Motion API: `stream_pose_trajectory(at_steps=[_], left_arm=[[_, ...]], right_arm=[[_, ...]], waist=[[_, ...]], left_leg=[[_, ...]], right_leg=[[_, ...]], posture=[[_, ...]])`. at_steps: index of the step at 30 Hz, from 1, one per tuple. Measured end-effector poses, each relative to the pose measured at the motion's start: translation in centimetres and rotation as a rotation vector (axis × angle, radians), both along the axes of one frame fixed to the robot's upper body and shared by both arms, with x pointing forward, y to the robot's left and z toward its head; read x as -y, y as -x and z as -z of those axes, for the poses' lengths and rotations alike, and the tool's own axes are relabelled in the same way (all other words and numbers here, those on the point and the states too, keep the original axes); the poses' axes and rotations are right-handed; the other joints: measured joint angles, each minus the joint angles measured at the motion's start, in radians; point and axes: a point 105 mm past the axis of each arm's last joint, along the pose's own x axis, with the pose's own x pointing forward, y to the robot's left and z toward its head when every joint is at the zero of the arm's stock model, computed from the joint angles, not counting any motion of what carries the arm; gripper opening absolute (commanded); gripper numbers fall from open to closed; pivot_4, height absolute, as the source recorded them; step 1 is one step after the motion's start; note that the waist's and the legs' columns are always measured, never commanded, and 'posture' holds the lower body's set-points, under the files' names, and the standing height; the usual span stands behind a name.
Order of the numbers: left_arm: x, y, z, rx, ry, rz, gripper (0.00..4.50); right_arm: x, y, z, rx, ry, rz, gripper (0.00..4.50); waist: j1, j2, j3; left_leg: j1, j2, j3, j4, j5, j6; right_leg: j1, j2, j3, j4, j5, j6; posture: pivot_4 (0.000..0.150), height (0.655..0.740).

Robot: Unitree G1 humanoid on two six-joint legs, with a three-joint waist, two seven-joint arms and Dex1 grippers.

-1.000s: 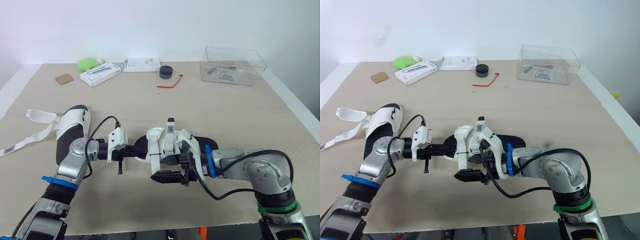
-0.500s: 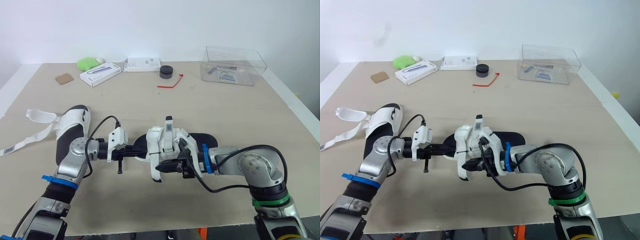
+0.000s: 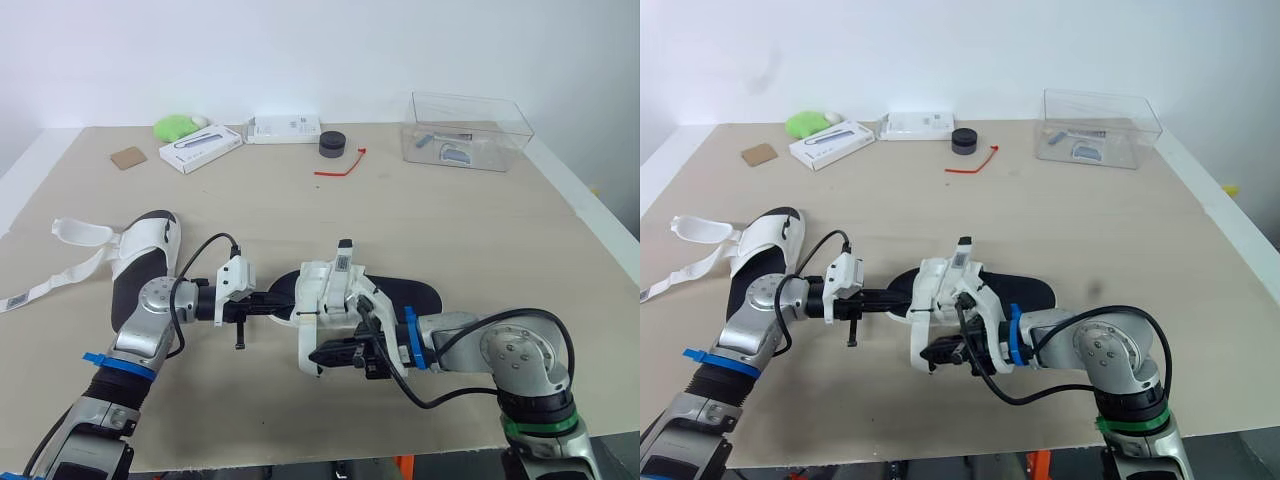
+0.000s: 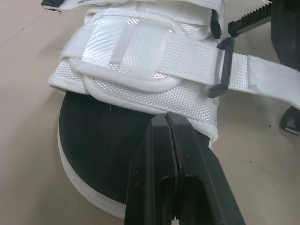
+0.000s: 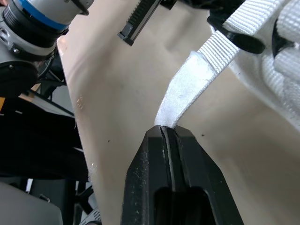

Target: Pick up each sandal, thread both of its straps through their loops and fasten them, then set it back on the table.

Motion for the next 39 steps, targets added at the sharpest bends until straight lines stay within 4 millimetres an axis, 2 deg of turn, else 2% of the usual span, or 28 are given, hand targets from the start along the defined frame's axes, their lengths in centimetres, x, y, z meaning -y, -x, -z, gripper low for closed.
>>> stream_pose_trajectory(at_steps=[3,6,7,8,10,15,18,23,28,36,37,39], left_arm=[[0.0,0.0,0.0,0.002,0.001,-0.001,0.00],[0.0,0.0,0.0,0.008,0.001,0.001,0.00],[0.0,0.0,-0.1,0.009,0.001,0.001,0.00],[0.0,0.0,0.0,0.008,0.000,-0.002,0.00],[0.0,-0.1,0.0,0.007,0.000,-0.004,0.00],[0.0,-0.1,0.0,0.012,0.003,-0.002,0.00],[0.1,-0.1,0.0,0.012,0.006,0.000,0.00],[0.1,-0.1,0.0,0.011,0.005,0.001,0.00],[0.1,-0.1,0.0,0.011,0.006,-0.002,0.00],[0.1,-0.1,0.0,0.012,0.004,-0.003,0.00],[0.1,-0.1,0.0,0.012,0.004,-0.003,0.00],[0.1,-0.1,0.0,0.012,0.004,-0.004,0.00]], right_arm=[[1.6,0.4,0.2,0.094,0.146,-0.044,2.53],[2.6,-0.2,-1.1,0.308,0.254,-0.090,3.98],[2.7,-0.4,-1.7,0.412,0.285,-0.127,4.34],[2.9,-0.4,-2.1,0.495,0.315,-0.167,4.47],[3.0,-1.0,-3.0,0.699,0.354,-0.242,4.47],[1.4,-1.6,-6.4,1.296,0.342,-0.458,4.47],[1.1,-1.9,-6.4,1.510,0.341,-0.572,4.47],[0.8,-1.3,-4.9,1.707,0.326,-0.779,4.47],[0.7,-1.5,-2.7,1.783,0.351,-0.918,4.47],[-0.3,-1.5,-2.0,1.843,0.323,-0.982,4.47],[-0.4,-1.4,-2.0,1.846,0.316,-0.984,4.08],[-0.7,-1.3,-2.0,1.847,0.303,-0.989,3.65]], waist=[[0.000,0.000,0.000],[0.000,0.000,0.000],[0.000,0.001,0.001],[0.000,0.001,0.001],[0.000,0.000,0.001],[0.000,0.000,0.000],[0.001,0.000,0.000],[0.001,0.000,0.000],[0.001,0.000,0.000],[0.002,0.000,0.000],[0.002,0.000,0.000],[0.002,0.000,0.000]], left_leg=[[0.000,-0.001,0.001,0.000,0.000,0.000],[0.000,-0.001,0.001,0.000,0.000,0.000],[0.000,-0.001,0.000,0.000,0.000,0.000],[0.000,-0.001,0.000,0.000,0.000,0.000],[0.000,-0.001,0.000,0.000,0.000,0.000],[0.000,-0.001,0.002,0.000,0.000,0.000],[0.000,-0.001,0.005,0.000,0.000,-0.001],[0.001,-0.001,0.006,0.000,0.000,-0.001],[0.001,-0.001,0.007,0.000,0.000,-0.001],[0.002,-0.001,0.008,0.000,0.000,-0.001],[0.002,-0.001,0.008,0.000,0.000,-0.001],[0.002,-0.001,0.007,0.000,0.000,-0.001]], right_leg=[[0.000,-0.001,0.000,0.000,0.000,0.000],[0.000,-0.001,0.000,-0.001,0.000,0.000],[0.000,-0.001,0.000,-0.001,0.000,0.000],[0.000,0.000,-0.001,-0.001,0.000,0.000],[0.000,0.000,-0.002,-0.001,-0.001,0.000],[0.000,0.000,-0.002,-0.001,-0.001,0.000],[0.000,-0.001,-0.001,-0.001,-0.001,0.000],[0.000,-0.001,0.001,-0.001,0.000,0.000],[0.000,0.000,0.001,0.000,0.000,-0.001],[0.000,0.000,0.001,0.001,0.000,-0.001],[0.000,0.000,0.002,0.001,0.000,-0.002],[0.000,0.000,0.002,0.001,0.000,-0.002]], posture=[[0.150,0.7400],[0.150,0.7400],[0.150,0.7400],[0.150,0.7400],[0.150,0.7400],[0.150,0.7400],[0.150,0.7400],[0.150,0.7400],[0.150,0.7400],[0.150,0.7400],[0.150,0.7400],[0.150,0.7400]])
